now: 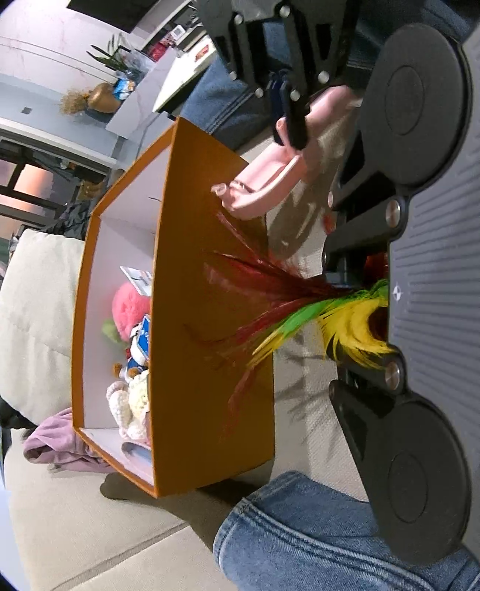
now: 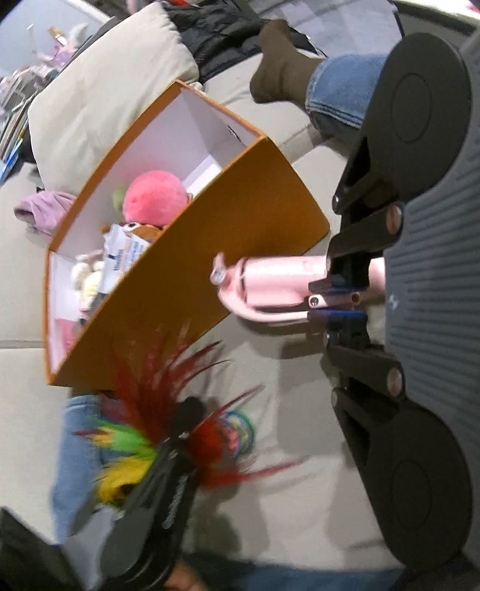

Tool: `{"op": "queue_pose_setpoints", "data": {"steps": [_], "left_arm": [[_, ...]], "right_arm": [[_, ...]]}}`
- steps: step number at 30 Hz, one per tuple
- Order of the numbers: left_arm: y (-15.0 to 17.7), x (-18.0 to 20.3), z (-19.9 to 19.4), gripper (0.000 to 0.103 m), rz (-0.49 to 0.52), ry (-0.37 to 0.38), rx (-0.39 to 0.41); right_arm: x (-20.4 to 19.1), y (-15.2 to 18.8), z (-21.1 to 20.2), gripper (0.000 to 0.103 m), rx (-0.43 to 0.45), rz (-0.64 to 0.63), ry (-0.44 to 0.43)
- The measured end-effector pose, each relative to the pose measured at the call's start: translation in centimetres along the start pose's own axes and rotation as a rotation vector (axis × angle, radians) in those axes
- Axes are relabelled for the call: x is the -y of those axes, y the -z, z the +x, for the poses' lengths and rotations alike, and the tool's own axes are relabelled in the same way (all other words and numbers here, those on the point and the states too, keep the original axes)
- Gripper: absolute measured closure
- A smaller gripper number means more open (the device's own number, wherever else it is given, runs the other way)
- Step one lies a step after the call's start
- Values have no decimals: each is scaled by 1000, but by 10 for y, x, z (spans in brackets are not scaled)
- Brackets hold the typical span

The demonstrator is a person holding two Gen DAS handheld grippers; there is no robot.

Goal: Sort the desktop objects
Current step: 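Lift the feather wand and pink fan over the shoebox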

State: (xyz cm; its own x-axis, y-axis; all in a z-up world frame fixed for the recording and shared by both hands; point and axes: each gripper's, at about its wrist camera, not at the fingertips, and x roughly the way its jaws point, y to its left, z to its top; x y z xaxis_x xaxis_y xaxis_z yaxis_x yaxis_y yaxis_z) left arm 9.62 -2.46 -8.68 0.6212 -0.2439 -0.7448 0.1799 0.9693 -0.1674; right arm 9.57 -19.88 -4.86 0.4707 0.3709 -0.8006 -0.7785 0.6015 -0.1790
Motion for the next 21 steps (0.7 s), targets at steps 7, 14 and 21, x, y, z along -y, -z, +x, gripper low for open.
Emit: {"op": "queue_pose_setpoints", "data": {"steps": [7, 14, 21], "left_arm": [[-15, 3, -37, 99, -5, 33, 77], [-58, 8, -80, 99, 7, 90, 188], [-104, 8, -87, 99, 41, 79, 245]], "right_arm": [[15, -14, -50, 97, 125, 216, -48], [67, -56, -83, 97, 238, 506, -122], [122, -107, -53, 96, 281, 732, 18]]}}
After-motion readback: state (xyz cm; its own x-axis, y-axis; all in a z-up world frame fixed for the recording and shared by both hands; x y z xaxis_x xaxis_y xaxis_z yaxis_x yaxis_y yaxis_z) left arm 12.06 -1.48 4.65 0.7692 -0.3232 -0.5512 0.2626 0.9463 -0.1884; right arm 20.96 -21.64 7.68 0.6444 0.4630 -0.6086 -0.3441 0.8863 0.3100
